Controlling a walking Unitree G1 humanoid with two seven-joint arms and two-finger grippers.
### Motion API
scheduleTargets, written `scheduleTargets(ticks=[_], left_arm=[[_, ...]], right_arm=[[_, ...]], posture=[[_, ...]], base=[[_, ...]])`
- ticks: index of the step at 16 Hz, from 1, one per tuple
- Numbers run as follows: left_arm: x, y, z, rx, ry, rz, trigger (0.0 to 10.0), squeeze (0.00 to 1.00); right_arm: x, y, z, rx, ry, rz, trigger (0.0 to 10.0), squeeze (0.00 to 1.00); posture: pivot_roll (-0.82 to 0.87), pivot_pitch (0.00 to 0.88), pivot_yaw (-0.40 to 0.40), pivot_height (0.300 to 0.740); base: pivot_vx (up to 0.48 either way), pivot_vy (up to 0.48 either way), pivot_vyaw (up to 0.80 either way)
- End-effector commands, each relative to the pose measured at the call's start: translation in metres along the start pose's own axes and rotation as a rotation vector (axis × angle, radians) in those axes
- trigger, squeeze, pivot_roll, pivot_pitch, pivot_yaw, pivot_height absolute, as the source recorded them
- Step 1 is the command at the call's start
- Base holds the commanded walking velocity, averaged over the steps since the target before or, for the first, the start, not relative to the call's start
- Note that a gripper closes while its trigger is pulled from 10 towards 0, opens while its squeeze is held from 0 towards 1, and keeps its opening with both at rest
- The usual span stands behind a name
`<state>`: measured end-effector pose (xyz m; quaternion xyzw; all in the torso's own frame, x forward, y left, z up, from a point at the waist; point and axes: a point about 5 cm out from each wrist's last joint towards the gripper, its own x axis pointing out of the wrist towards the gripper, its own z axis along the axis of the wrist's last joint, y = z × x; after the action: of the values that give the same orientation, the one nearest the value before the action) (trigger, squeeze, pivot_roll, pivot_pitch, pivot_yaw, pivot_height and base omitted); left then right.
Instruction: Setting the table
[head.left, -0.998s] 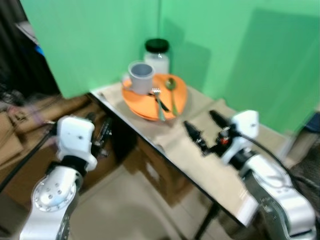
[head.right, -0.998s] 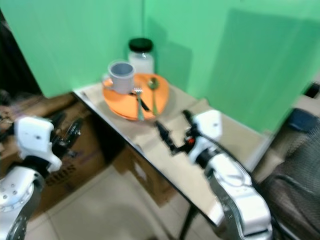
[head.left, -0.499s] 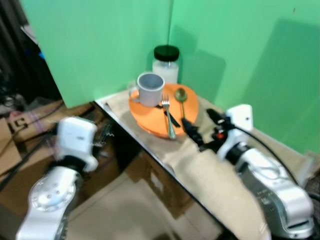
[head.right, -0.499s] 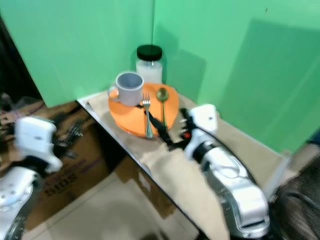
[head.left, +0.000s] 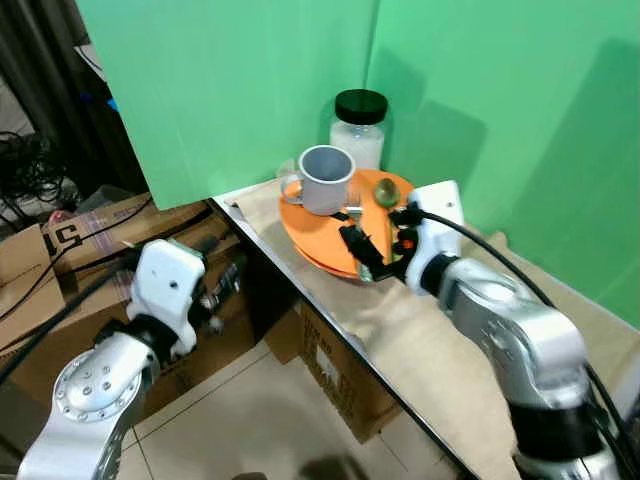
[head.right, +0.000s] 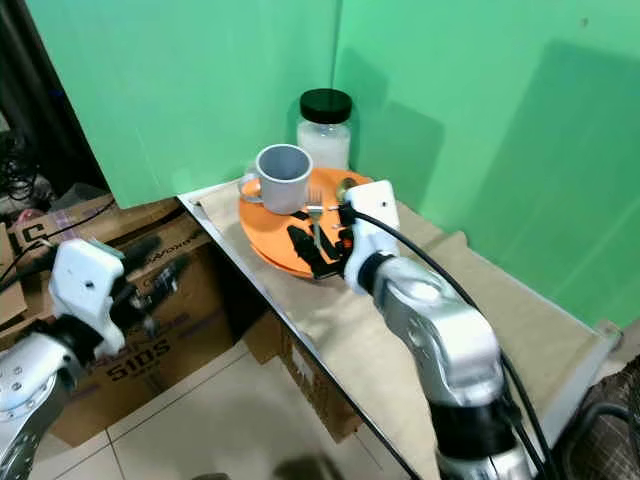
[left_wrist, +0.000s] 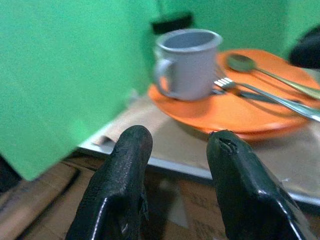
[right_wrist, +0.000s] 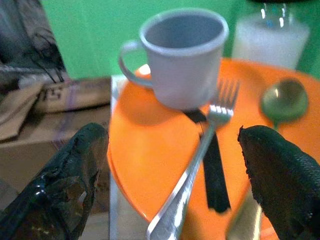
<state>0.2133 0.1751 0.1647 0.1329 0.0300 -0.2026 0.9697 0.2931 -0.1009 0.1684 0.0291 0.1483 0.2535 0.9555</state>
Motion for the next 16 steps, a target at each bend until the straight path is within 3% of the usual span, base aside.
scheduleTargets(ticks=[1,2,3,4,5,7,13,14,15,16], left_arm=[[0.0,-0.003,-0.001,-0.005,0.014,-0.053,10.0,0.0],[-0.001,-0.004,-0.002,-0.011,0.018,-0.078,10.0,0.0],[-0.002,-0.005,-0.002,-0.014,0.023,-0.101,10.0,0.0],[-0.003,-0.006,-0.003,-0.014,0.026,-0.119,10.0,0.0],[-0.004,-0.006,-0.003,-0.013,0.026,-0.124,10.0,0.0],[-0.004,-0.005,-0.003,-0.008,0.03,-0.136,10.0,0.0],[-0.003,-0.004,-0.003,0.002,0.02,-0.15,10.0,0.0],[-0.003,-0.005,-0.003,0.002,0.02,-0.157,10.0,0.0],[-0.002,-0.005,-0.003,0.001,0.02,-0.162,10.0,0.0],[-0.002,-0.006,-0.004,0.001,0.02,-0.166,10.0,0.0]], right_arm=[[0.006,-0.002,0.005,0.002,0.011,-0.021,10.0,1.0],[0.013,0.001,0.008,0.002,0.02,-0.019,10.0,1.0],[0.02,0.001,0.01,-0.009,0.029,-0.041,10.0,0.84],[0.026,0.0,0.011,-0.014,0.042,-0.074,10.0,0.2],[0.032,-0.004,0.013,-0.042,0.068,-0.129,10.0,0.0],[0.041,-0.012,0.017,-0.056,0.104,-0.197,10.0,0.0],[0.055,-0.017,0.014,-0.009,0.129,-0.251,10.0,0.0],[0.057,-0.017,0.012,-0.005,0.137,-0.256,5.9,0.0],[0.059,-0.017,0.012,-0.004,0.141,-0.264,4.2,0.0],[0.06,-0.018,0.011,-0.005,0.142,-0.273,3.5,0.0]], posture=[[0.06,0.0,0.006,0.74],[0.06,0.0,0.004,0.74],[0.06,0.0,0.002,0.74],[0.06,0.0,0.002,0.74],[0.06,0.0,-0.002,0.74],[0.06,0.0,-0.005,0.74],[0.07,0.0,-0.002,0.74],[0.07,0.0,-0.002,0.74],[0.06,0.0,0.002,0.74],[0.06,0.0,0.002,0.74]], base=[[0.0,0.0,0.0],[0.0,0.0,0.0],[0.0,0.0,0.0],[0.0,0.0,0.0],[0.0,0.0,0.0],[0.0,0.0,0.0],[0.0,0.0,0.0],[0.0,0.0,0.0],[0.0,0.0,0.0],[0.0,0.0,0.0]])
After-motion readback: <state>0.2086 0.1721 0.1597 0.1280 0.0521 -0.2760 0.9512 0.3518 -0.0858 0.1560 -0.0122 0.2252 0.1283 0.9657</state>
